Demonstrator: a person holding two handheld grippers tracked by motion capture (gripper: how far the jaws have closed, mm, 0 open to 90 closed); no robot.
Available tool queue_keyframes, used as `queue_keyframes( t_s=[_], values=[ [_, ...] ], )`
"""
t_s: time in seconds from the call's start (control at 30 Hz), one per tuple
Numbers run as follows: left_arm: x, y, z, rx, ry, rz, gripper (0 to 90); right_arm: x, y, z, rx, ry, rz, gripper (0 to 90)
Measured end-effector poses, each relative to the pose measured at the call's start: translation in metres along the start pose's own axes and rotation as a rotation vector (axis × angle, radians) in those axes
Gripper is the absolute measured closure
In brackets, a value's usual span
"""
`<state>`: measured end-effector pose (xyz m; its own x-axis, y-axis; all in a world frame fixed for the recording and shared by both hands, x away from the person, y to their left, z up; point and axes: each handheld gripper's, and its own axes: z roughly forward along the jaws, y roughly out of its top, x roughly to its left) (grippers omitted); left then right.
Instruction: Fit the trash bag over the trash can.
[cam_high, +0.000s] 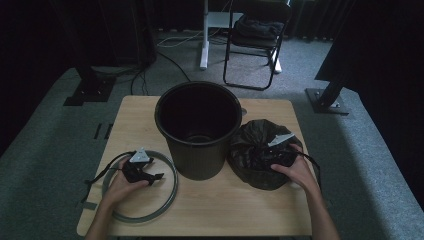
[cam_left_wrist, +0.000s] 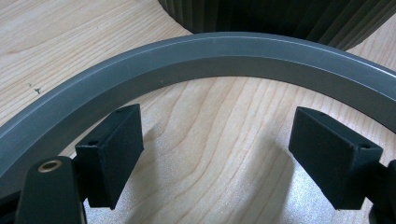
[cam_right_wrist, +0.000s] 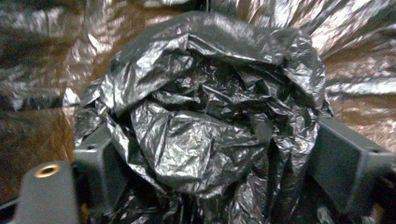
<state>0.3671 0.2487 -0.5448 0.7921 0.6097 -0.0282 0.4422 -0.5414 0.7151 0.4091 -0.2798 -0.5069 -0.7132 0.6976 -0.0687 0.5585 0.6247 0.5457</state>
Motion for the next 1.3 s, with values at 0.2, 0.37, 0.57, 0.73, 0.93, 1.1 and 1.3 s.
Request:
queue_keyframes(
  t_s=[0.2,0.37,0.57,0.73,0.93,1.1,1.3],
  values=[
    [0.000,0.000,0.000,0.000,0.000,0.000,18.1,0.001,0.000,0.002,0.060,0.027,-0.016,39.8],
    [0.000,0.000,0.000,0.001,-0.001,-0.002,18.1,0.000,0.000,0.000,0.064,0.044,-0.019,63.9],
    [0.000,0.000,0.000,-0.001,0.000,-0.001,18.1,0.001,-0.003,-0.002,0.038,0.061,-0.030,79.3],
    [0.000,0.000,0.000,-0.003,0.000,-0.006,18.2,0.001,-0.006,-0.004,0.020,0.065,-0.029,85.1],
    [0.000,0.000,0.000,-0.002,0.000,-0.003,18.2,0.000,-0.008,-0.012,-0.018,0.080,-0.024,86.7],
    [0.000,0.000,0.000,-0.005,0.001,-0.007,18.2,-0.003,-0.011,-0.023,-0.072,0.091,-0.016,87.0],
    [0.000,0.000,0.000,-0.003,0.001,-0.007,18.2,-0.009,-0.013,-0.028,-0.103,0.116,0.000,74.6]
  ],
)
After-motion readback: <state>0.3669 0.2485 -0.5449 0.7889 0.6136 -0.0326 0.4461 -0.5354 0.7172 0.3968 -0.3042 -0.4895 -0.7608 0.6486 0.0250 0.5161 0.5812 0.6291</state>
